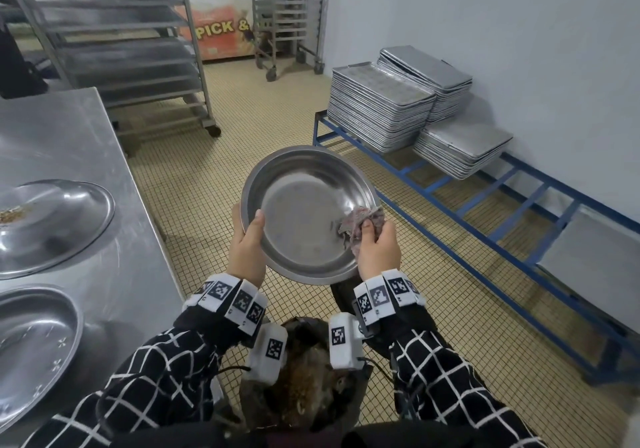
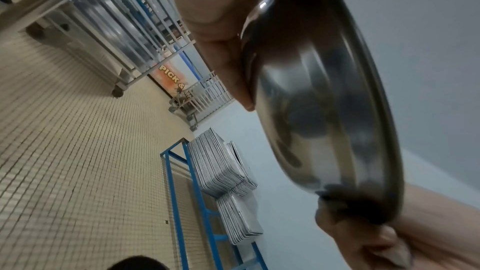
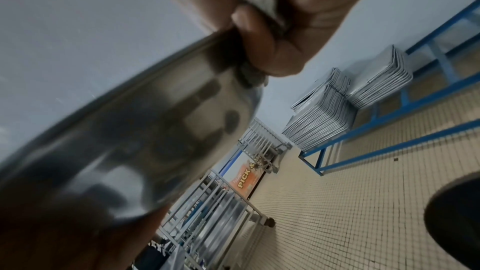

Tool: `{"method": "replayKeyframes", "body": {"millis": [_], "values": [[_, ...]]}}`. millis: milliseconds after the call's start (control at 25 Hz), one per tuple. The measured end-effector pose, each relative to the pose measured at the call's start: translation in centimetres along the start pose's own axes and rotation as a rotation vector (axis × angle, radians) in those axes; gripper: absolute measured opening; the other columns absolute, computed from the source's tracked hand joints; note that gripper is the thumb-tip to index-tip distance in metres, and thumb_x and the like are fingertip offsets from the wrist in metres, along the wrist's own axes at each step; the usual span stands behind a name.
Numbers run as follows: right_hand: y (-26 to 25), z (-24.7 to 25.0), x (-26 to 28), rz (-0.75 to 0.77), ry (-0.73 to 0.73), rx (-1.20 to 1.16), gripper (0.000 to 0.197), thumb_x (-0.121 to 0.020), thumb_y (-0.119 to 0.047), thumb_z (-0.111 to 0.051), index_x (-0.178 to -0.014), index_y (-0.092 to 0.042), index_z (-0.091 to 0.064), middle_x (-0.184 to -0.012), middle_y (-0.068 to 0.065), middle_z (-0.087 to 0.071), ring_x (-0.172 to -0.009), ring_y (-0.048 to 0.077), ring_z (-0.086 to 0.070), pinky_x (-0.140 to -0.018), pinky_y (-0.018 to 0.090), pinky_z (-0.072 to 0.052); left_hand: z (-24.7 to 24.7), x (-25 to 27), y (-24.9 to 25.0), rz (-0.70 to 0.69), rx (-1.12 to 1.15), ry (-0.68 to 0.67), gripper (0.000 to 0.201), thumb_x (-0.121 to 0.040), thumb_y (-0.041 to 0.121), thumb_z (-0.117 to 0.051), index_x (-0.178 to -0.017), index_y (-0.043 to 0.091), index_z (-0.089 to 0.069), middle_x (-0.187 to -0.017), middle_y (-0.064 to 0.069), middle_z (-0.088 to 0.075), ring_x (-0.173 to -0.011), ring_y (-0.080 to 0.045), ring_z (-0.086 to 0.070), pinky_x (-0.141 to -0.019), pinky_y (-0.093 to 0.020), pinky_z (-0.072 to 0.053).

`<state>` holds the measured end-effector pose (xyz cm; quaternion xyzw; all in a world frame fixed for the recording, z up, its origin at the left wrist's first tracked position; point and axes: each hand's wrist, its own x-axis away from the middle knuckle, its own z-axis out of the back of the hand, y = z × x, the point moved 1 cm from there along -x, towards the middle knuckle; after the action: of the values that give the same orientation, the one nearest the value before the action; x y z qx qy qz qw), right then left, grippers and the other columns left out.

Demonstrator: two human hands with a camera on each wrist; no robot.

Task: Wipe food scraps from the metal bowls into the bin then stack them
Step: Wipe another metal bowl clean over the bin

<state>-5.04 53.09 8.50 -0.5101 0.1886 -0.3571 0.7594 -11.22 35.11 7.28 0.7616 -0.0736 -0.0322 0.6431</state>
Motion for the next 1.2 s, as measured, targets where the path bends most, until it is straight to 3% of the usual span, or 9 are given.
{"method": "replayKeyframes", "body": {"millis": [80,160,280,400,640,800,840,1000,1200], "values": [[-0.3,0.6,-0.3,0.031,-0.052,0.026,0.022,-0.099,-0.028,-0.042,-0.107,-0.008,-0.049,-0.089,-0.003,-0.057,-0.076,0.012,-0.06,-0.05,0.013,-0.037,1.1,-0.4,0.8,0.037,0.005,-0.115,0.056,-0.081,0.045,-0.055,-0.134,0.033,-0.039,-0.121,-0.005,-0.059,-0.099,-0.021,-0.064,-0.081,-0.039,-0.055],[-0.8,1.4,-0.9,0.092,-0.153,0.101,0.023,-0.099,-0.03,-0.043,-0.106,-0.011,-0.052,-0.088,-0.005,-0.06,-0.077,0.009,-0.061,-0.053,0.015,-0.039,2.5,-0.9,1.7,0.138,0.081,-0.224,0.059,-0.079,0.047,-0.06,-0.13,0.02,-0.048,-0.105,-0.01,-0.064,-0.082,-0.024,-0.067,-0.067,-0.038,-0.057],[-1.7,1.7,-1.1,0.147,-0.249,0.181,0.026,-0.099,-0.034,-0.042,-0.108,-0.013,-0.055,-0.09,-0.005,-0.063,-0.074,0.004,-0.06,-0.052,0.014,-0.041,3.5,-0.8,2.2,0.197,0.046,-0.198,0.034,-0.093,0.039,-0.049,-0.104,0.013,-0.066,-0.083,-0.004,-0.072,-0.08,-0.027,-0.065,-0.077,-0.043,-0.054],[-2.1,0.8,0.0,0.123,-0.156,0.149,0.025,-0.1,-0.034,-0.041,-0.103,-0.011,-0.05,-0.085,-0.004,-0.059,-0.065,0.002,-0.055,-0.044,0.009,-0.036,3.4,-0.8,2.2,0.16,0.031,-0.102,0.031,-0.098,0.035,-0.043,-0.095,0.016,-0.068,-0.082,-0.003,-0.072,-0.082,-0.027,-0.065,-0.082,-0.044,-0.051],[-1.3,-2.0,2.8,-0.022,0.05,-0.034,0.024,-0.1,-0.028,-0.04,-0.113,-0.008,-0.044,-0.098,0.002,-0.057,-0.076,0.012,-0.056,-0.044,0.009,-0.035,2.6,-0.2,0.9,0.125,-0.078,-0.059,0.043,-0.099,0.043,-0.039,-0.125,0.015,-0.057,-0.108,-0.006,-0.069,-0.101,-0.024,-0.064,-0.092,-0.041,-0.05],[-1.7,-0.7,2.4,0.053,-0.033,0.024,0.021,-0.099,-0.027,-0.043,-0.108,-0.009,-0.05,-0.092,-0.006,-0.057,-0.086,0.014,-0.061,-0.047,0.009,-0.036,4.8,-0.9,1.1,0.147,-0.035,-0.198,0.058,-0.086,0.04,-0.057,-0.133,0.009,-0.046,-0.111,-0.015,-0.063,-0.083,-0.022,-0.069,-0.067,-0.032,-0.056],[-2.0,-0.2,2.1,0.098,-0.081,0.072,0.019,-0.099,-0.027,-0.044,-0.106,-0.011,-0.051,-0.088,-0.008,-0.057,-0.082,0.009,-0.06,-0.048,0.009,-0.037,5.4,-1.2,1.5,0.132,0.023,-0.232,0.061,-0.082,0.041,-0.058,-0.132,0.009,-0.047,-0.112,-0.016,-0.062,-0.085,-0.023,-0.068,-0.068,-0.035,-0.056],[-3.1,0.9,1.8,0.175,-0.206,0.19,0.02,-0.099,-0.032,-0.042,-0.104,-0.016,-0.053,-0.089,-0.009,-0.059,-0.073,-0.005,-0.053,-0.052,0.01,-0.036,6.1,-0.7,2.5,0.154,0.057,-0.254,0.036,-0.092,0.037,-0.048,-0.109,0.012,-0.067,-0.099,-0.009,-0.071,-0.095,-0.031,-0.064,-0.095,-0.053,-0.047],[-3.1,-0.9,3.9,0.085,-0.045,0.005,0.023,-0.1,-0.032,-0.041,-0.106,-0.011,-0.046,-0.08,-0.008,-0.054,-0.064,-0.001,-0.053,-0.041,0.008,-0.037,4.8,0.0,2.7,0.089,-0.059,-0.082,0.034,-0.099,0.03,-0.036,-0.09,0.017,-0.066,-0.082,-0.006,-0.069,-0.085,-0.029,-0.062,-0.092,-0.051,-0.046]]}}
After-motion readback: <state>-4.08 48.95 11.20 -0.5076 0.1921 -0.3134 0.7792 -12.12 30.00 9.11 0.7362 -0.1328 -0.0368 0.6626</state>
